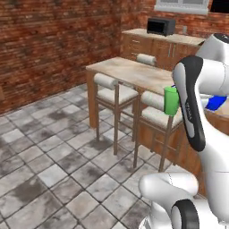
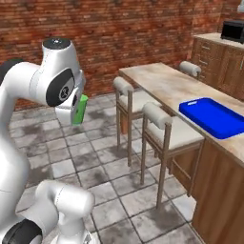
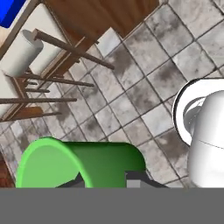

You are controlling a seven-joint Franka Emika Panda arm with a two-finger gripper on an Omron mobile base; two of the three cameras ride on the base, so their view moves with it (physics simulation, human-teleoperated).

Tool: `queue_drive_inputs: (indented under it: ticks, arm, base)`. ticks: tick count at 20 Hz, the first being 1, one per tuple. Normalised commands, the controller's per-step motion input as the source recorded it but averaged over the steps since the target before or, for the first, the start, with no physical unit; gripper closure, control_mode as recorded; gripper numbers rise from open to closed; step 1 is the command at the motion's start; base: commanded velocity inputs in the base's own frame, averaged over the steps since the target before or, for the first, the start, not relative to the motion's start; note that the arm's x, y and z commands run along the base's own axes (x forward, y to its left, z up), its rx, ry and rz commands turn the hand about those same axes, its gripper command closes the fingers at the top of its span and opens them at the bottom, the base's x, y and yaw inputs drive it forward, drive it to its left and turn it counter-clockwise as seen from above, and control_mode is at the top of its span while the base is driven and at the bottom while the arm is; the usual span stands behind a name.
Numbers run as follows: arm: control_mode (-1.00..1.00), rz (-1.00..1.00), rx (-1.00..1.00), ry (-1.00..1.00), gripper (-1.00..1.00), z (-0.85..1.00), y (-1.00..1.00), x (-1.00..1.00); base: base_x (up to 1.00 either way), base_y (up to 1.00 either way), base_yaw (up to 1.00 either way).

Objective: There is a tray on the dining counter. Grab the cup, mug, and pitcher and place them on the tray. The pitcher may be placed next to the tray if it cannot fit the tray.

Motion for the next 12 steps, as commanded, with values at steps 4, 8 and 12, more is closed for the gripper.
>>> queue_drive_inputs:
  ticks: [4,8,12]
  arm:
    - [1.0,0.0,0.0,0.0,1.0,0.0,0.0,0.0]
    - [1.0,0.0,0.0,0.0,1.0,0.0,0.0,0.0]
    - [1.0,0.0,0.0,0.0,1.0,0.0,0.0,0.0]
  base:
    - [0.0,0.0,-0.9]
    - [0.12,0.07,-0.76]
    - [0.46,0.41,-0.5]
